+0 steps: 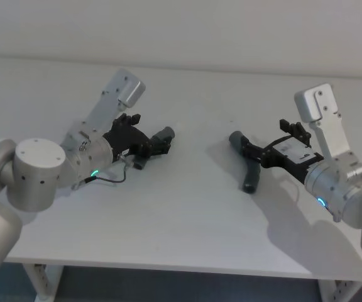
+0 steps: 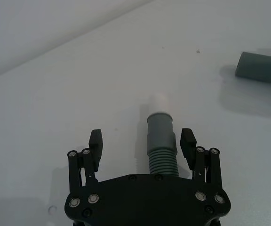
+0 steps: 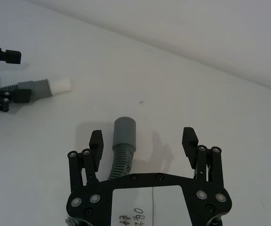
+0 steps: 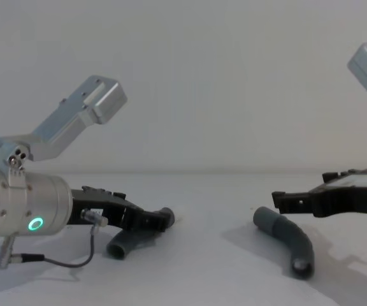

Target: Use both hands to pick up one end of the pipe from the table, align the ends, and insert them.

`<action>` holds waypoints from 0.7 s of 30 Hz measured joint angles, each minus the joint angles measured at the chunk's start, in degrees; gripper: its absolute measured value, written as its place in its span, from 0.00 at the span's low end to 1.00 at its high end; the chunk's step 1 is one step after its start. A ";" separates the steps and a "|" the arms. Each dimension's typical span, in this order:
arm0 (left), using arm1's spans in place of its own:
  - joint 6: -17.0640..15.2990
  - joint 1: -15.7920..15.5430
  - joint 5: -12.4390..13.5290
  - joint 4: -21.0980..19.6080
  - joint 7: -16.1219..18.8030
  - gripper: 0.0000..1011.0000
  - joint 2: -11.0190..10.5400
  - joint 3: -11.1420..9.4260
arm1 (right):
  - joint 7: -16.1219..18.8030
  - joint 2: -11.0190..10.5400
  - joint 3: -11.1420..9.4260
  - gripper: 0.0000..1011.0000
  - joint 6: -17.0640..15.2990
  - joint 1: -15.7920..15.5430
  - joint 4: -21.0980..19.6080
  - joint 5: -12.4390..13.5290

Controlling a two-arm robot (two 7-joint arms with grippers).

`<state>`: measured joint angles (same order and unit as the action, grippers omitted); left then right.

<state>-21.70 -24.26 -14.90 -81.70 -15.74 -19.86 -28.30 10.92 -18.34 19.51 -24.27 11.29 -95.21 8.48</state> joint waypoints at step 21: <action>-0.50 -3.78 0.65 4.23 -5.20 0.99 1.04 -1.62 | 2.95 0.53 0.15 0.99 -4.48 1.28 1.80 0.56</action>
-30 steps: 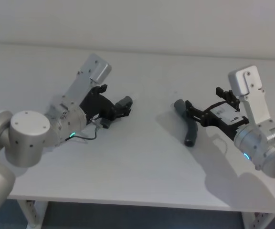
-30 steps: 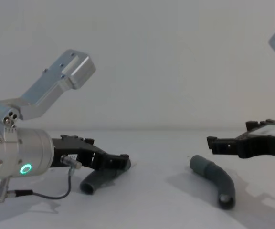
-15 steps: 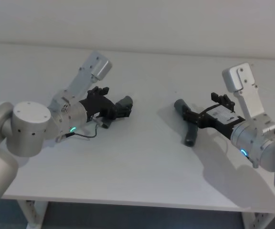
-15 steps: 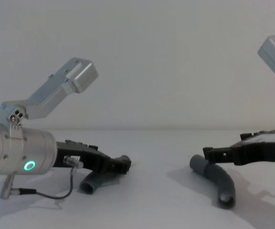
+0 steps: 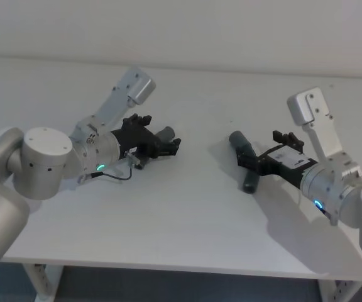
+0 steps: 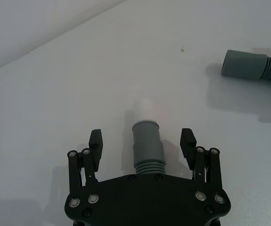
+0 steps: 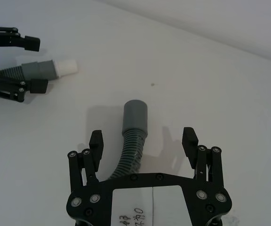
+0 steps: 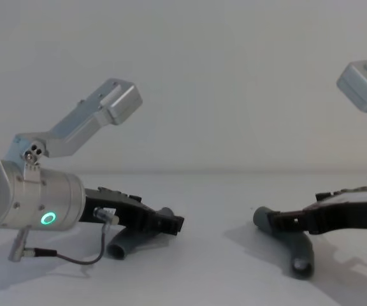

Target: Use both hands to pick up one end of the pipe from the table, align the ends, and insert them.

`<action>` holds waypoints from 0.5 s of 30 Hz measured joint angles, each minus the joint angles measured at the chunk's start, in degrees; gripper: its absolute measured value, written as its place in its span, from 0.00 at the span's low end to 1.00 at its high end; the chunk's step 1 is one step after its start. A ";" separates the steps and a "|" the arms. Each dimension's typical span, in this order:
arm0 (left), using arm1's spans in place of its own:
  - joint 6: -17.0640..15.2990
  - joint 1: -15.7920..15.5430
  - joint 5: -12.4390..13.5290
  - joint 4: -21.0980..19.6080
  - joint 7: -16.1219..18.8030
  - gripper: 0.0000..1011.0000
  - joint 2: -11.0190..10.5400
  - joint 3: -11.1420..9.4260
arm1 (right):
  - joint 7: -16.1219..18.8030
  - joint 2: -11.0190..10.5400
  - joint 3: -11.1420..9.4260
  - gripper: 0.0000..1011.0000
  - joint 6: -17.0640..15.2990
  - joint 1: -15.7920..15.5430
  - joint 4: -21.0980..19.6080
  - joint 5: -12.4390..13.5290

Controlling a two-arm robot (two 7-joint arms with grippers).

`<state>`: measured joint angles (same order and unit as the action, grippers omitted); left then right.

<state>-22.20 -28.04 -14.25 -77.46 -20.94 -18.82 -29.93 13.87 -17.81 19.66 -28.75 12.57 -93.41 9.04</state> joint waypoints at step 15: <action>0.40 -0.21 0.89 0.77 -1.43 0.99 0.16 -0.23 | 0.92 0.21 0.64 0.99 -1.09 -0.12 0.78 -0.97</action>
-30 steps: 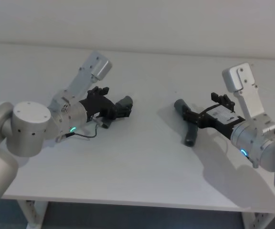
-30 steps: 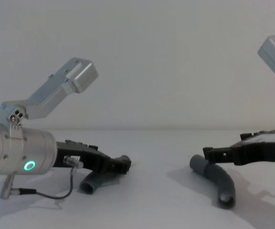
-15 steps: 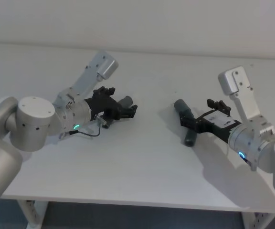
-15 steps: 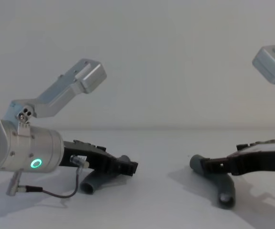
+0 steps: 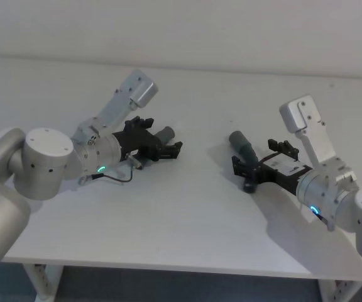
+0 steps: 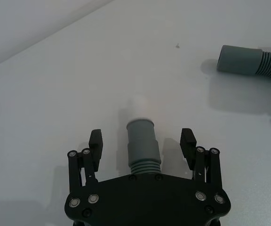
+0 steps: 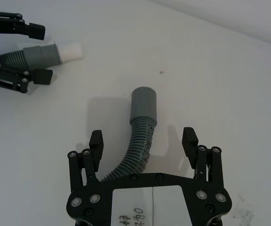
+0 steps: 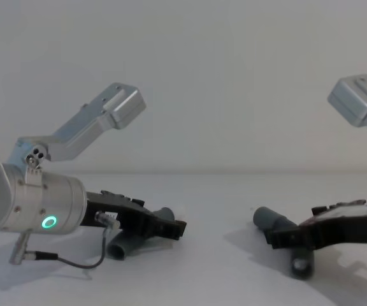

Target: Use both hands to pick up one end of the pipe from the table, align the ends, and insert them.

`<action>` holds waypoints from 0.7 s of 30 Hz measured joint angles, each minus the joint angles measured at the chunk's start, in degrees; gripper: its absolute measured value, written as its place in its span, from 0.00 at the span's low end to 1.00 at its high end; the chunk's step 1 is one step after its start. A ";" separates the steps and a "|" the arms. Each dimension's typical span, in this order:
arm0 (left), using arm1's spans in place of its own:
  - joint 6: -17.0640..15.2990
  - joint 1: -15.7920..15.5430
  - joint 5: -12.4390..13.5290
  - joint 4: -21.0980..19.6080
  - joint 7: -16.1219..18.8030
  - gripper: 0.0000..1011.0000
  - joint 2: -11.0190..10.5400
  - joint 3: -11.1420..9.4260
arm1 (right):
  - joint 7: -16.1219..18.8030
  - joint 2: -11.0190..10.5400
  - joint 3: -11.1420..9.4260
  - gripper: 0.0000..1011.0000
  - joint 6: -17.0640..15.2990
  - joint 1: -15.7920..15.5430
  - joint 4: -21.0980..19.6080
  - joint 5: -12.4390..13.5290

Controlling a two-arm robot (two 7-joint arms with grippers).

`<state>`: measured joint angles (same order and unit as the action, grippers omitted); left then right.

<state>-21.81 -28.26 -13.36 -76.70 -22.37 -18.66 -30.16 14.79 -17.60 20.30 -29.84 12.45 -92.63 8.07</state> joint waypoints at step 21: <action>0.30 0.52 0.88 0.14 -0.67 0.99 0.47 0.62 | 1.20 0.74 0.28 0.99 -1.44 0.15 0.76 -0.85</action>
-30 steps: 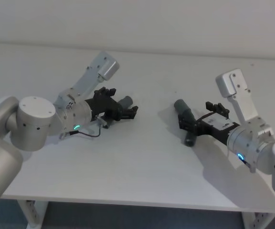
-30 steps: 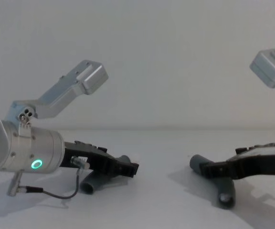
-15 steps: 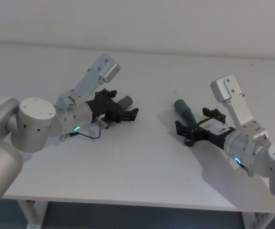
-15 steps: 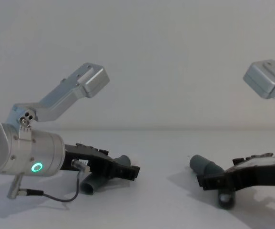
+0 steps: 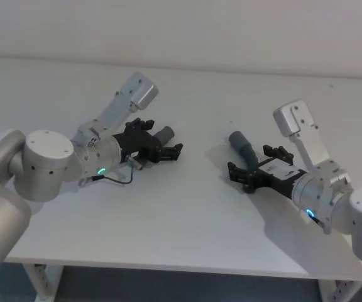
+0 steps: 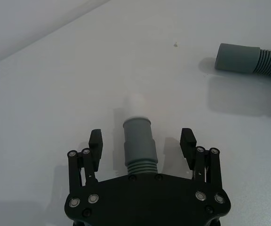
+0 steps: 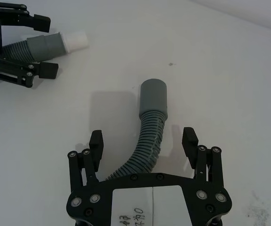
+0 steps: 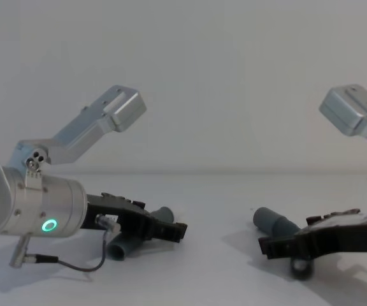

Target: Use both hands to pick up one end of the pipe from the table, align the ends, and insert them.

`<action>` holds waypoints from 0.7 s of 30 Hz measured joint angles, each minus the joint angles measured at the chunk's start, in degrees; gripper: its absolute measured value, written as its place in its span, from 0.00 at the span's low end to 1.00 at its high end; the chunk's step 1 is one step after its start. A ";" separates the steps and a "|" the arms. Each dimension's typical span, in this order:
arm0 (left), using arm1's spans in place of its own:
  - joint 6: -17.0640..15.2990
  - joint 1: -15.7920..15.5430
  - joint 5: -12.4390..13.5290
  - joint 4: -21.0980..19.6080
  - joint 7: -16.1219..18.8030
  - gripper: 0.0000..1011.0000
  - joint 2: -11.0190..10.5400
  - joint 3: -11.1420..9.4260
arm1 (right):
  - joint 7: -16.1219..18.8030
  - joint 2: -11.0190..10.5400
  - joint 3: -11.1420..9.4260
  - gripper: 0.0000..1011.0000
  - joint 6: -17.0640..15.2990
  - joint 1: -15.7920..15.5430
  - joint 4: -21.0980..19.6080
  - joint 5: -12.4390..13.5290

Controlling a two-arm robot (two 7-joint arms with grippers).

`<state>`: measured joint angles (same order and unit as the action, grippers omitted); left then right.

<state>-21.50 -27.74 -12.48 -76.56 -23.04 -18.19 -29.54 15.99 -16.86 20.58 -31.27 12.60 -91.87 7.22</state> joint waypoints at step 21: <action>0.05 0.23 0.24 -0.06 -0.10 0.99 0.20 0.35 | 0.46 0.38 -0.17 0.60 -0.54 0.09 0.18 -0.06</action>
<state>-21.46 -27.51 -12.24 -76.62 -23.15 -17.99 -29.18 16.45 -16.49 20.41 -31.81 12.69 -91.70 7.16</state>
